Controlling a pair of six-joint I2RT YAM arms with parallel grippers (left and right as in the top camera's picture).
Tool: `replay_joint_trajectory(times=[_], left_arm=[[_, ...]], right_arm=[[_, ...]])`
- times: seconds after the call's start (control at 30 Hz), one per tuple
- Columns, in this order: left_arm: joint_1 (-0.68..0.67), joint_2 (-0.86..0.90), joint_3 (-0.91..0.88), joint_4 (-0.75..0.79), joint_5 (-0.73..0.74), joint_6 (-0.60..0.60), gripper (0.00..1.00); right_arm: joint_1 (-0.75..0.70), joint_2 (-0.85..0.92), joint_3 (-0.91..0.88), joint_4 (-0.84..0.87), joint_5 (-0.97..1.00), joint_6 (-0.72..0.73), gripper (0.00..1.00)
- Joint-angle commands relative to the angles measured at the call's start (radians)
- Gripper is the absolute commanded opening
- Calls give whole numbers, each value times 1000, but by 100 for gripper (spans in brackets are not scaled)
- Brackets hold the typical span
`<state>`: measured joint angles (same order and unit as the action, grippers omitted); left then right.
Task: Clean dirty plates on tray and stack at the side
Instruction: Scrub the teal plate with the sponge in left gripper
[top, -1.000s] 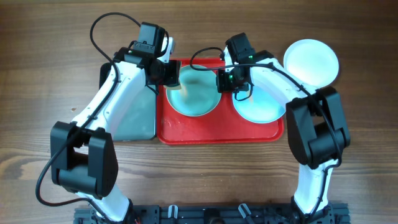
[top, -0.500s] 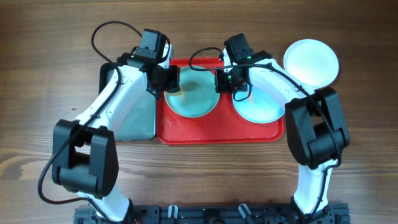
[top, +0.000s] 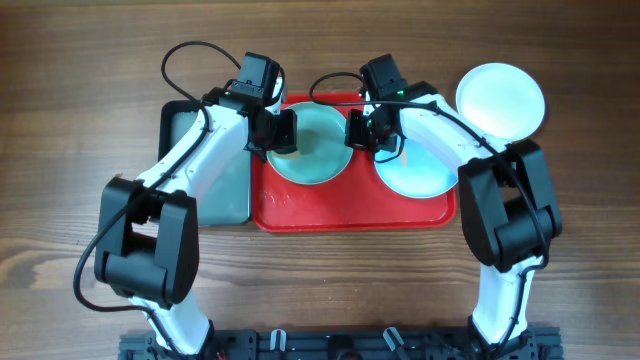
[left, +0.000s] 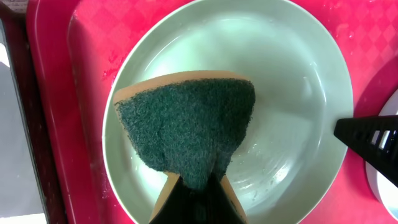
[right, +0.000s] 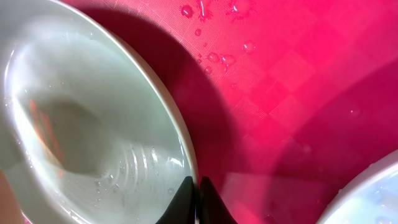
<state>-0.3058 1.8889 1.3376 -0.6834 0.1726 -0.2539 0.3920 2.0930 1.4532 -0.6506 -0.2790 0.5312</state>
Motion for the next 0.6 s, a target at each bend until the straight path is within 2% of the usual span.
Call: replay_joint_trajectory(times=[0.0, 0.3, 0.57], left_arm=[[0, 6, -6, 0, -14, -16, 4], [-8, 9, -62, 90, -55, -12, 4], [-8, 58, -62, 101, -55, 15, 4]], right_arm=[[3, 11, -8, -8, 24, 18, 4], [3, 11, -8, -8, 24, 10, 4], [5, 11, -8, -9, 39, -118, 4]])
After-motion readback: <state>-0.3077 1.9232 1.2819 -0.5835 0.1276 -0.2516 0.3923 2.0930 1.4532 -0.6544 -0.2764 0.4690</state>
